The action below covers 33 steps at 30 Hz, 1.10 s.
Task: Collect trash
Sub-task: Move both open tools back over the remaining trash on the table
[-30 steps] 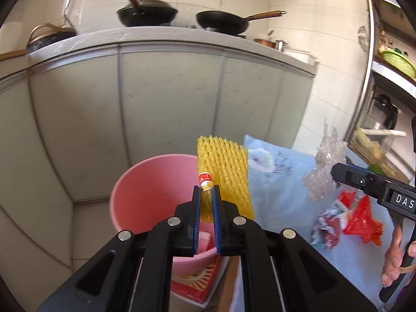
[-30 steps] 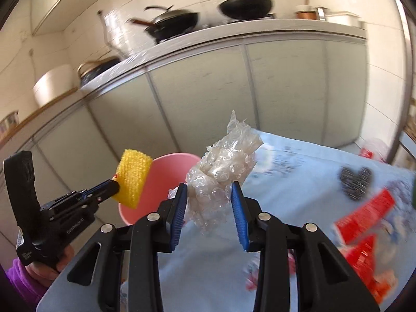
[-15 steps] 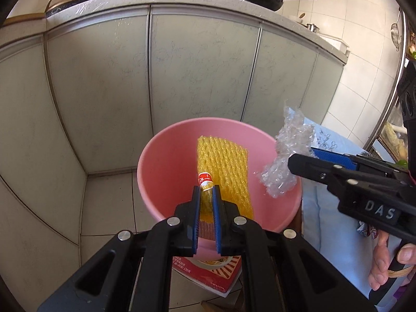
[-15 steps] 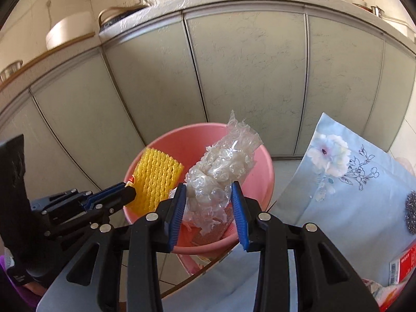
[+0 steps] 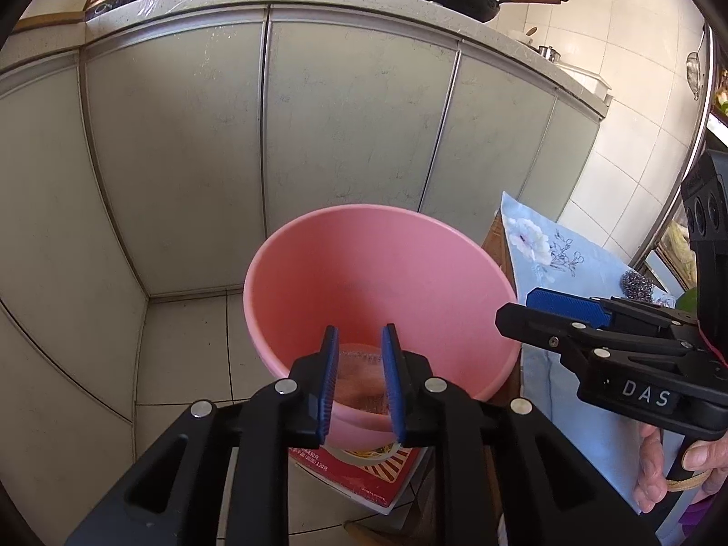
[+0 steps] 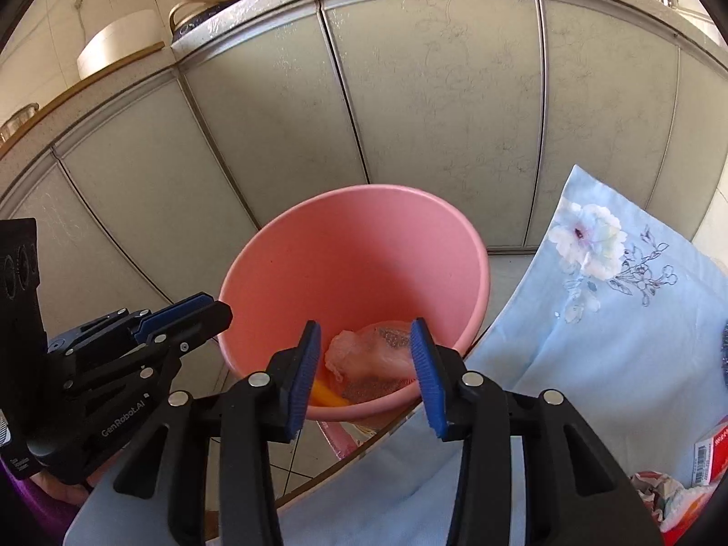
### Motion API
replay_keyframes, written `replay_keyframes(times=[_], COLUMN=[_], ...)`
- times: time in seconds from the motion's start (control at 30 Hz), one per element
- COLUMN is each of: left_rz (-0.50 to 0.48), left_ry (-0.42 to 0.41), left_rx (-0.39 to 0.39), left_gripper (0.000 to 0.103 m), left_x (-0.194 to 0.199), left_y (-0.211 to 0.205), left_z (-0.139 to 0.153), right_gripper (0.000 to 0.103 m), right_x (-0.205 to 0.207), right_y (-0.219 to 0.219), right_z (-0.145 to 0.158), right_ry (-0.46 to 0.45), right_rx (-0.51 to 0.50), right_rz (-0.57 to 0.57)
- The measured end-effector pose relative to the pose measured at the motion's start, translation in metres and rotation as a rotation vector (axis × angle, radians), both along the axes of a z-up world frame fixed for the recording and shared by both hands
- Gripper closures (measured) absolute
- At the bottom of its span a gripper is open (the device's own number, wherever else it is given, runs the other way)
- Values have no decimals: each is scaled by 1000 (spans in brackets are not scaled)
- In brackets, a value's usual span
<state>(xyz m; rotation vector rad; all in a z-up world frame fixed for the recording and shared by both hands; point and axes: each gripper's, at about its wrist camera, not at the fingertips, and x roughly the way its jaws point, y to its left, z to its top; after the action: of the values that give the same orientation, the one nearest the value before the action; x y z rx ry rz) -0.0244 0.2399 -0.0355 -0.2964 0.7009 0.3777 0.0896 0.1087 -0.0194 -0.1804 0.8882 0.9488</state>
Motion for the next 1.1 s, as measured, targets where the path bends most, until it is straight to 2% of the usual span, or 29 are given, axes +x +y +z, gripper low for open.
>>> replay_keyframes(times=[0.27, 0.57, 0.77, 1.0, 1.1], left_rz=[-25, -105, -178, -257, -282], left_ry=[-28, -55, -71, -53, -36], left_rx=[14, 31, 8, -50, -68], left_gripper=[84, 84, 84, 84, 78], left_x=[-2, -5, -3, 12, 19], left_y=[-15, -45, -69, -98, -110], left_z=[20, 39, 46, 45, 42], right_gripper=[61, 61, 61, 61, 61], right_x=[-16, -33, -42, -51, -51], right_y=[-20, -67, -111, -163, -182], right_z=[16, 29, 37, 42, 41], right_ry=[-15, -19, -38, -76, -77], right_rx=[30, 64, 84, 93, 99], right_rz=[2, -36, -93, -181, -213])
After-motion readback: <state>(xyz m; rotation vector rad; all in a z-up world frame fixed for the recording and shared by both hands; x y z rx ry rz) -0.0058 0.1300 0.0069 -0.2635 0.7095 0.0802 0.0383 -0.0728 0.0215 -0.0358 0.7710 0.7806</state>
